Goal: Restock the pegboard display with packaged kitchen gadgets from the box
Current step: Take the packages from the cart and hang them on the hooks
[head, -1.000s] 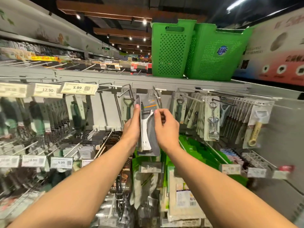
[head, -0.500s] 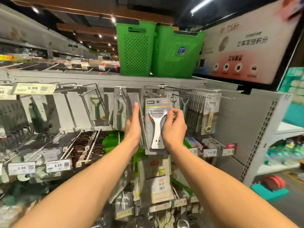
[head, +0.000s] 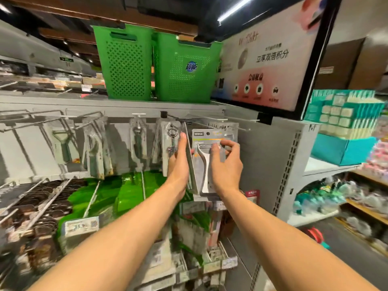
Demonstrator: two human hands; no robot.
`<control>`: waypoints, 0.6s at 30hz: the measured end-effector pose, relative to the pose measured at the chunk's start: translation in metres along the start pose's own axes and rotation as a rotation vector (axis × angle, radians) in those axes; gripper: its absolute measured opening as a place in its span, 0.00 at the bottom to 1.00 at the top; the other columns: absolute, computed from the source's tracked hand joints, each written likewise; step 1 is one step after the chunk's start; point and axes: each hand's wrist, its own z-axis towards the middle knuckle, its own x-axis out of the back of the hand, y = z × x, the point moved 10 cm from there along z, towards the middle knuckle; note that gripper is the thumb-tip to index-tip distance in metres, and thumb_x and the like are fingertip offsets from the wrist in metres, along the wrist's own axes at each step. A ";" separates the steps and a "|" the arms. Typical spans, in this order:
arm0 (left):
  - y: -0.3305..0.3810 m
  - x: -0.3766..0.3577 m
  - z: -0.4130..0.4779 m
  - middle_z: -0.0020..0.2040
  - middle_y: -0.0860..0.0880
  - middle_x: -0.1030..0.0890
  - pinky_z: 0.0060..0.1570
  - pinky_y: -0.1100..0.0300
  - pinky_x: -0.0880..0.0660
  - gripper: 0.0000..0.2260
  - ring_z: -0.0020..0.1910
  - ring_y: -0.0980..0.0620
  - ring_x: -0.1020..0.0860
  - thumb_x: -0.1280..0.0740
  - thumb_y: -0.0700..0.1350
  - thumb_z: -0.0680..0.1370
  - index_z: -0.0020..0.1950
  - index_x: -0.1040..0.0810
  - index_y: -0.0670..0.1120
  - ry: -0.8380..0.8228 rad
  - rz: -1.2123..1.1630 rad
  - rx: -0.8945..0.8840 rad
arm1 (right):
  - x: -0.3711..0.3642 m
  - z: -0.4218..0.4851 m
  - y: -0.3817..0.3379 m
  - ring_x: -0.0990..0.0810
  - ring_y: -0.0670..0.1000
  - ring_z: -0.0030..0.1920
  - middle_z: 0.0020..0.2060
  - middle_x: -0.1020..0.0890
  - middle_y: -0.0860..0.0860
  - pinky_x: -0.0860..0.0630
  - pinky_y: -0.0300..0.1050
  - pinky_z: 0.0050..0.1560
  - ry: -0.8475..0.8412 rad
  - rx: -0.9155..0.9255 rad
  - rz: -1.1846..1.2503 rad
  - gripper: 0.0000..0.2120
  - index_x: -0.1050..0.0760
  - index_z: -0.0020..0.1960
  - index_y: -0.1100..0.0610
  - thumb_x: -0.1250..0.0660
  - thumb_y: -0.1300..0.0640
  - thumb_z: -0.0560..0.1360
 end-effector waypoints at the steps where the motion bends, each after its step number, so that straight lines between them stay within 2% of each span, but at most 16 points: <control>1: -0.003 -0.007 0.003 0.48 0.47 0.11 0.67 0.44 0.23 0.46 0.53 0.44 0.14 0.41 0.87 0.61 0.49 0.13 0.48 0.005 -0.005 0.003 | 0.004 0.007 0.004 0.21 0.51 0.53 0.52 0.19 0.48 0.29 0.46 0.52 -0.005 -0.001 -0.001 0.08 0.28 0.59 0.46 0.35 0.46 0.82; 3: -0.010 -0.020 0.009 0.50 0.46 0.11 0.68 0.40 0.24 0.48 0.54 0.42 0.14 0.42 0.89 0.57 0.48 0.13 0.49 0.014 -0.005 0.002 | 0.009 0.018 0.013 0.22 0.49 0.54 0.53 0.19 0.47 0.30 0.45 0.52 -0.019 0.005 -0.004 0.08 0.29 0.60 0.47 0.35 0.47 0.82; 7: -0.019 -0.036 0.015 0.47 0.44 0.11 0.63 0.40 0.21 0.40 0.48 0.43 0.14 0.40 0.86 0.63 0.41 0.15 0.50 0.033 -0.015 0.006 | 0.013 0.036 0.024 0.26 0.44 0.54 0.56 0.21 0.44 0.33 0.40 0.54 -0.036 0.044 0.001 0.09 0.28 0.61 0.49 0.35 0.49 0.83; 9: -0.020 -0.040 0.019 0.48 0.45 0.12 0.65 0.39 0.22 0.43 0.51 0.41 0.14 0.40 0.88 0.60 0.45 0.14 0.50 0.067 -0.004 0.019 | 0.013 0.047 0.027 0.28 0.41 0.53 0.56 0.21 0.43 0.35 0.37 0.53 -0.051 0.047 0.014 0.08 0.28 0.61 0.49 0.35 0.49 0.83; 11: -0.016 -0.044 0.023 0.46 0.46 0.12 0.64 0.40 0.21 0.45 0.49 0.43 0.14 0.41 0.88 0.58 0.45 0.15 0.50 0.059 0.011 0.001 | 0.009 0.053 0.030 0.27 0.42 0.54 0.56 0.21 0.43 0.34 0.37 0.52 -0.070 0.032 0.019 0.08 0.28 0.61 0.48 0.35 0.49 0.83; 14: -0.009 -0.051 0.025 0.44 0.47 0.12 0.64 0.41 0.21 0.42 0.46 0.45 0.15 0.42 0.87 0.62 0.45 0.16 0.51 0.041 0.040 -0.033 | 0.007 0.061 0.037 0.24 0.47 0.56 0.57 0.20 0.45 0.30 0.43 0.55 -0.070 0.011 0.038 0.08 0.28 0.61 0.49 0.36 0.49 0.83; 18: -0.013 -0.051 0.033 0.46 0.47 0.11 0.66 0.38 0.23 0.46 0.53 0.42 0.14 0.42 0.89 0.59 0.48 0.13 0.51 0.057 0.064 -0.024 | 0.001 0.067 0.042 0.24 0.48 0.56 0.57 0.21 0.46 0.32 0.39 0.53 -0.085 -0.005 0.061 0.08 0.28 0.61 0.50 0.36 0.50 0.83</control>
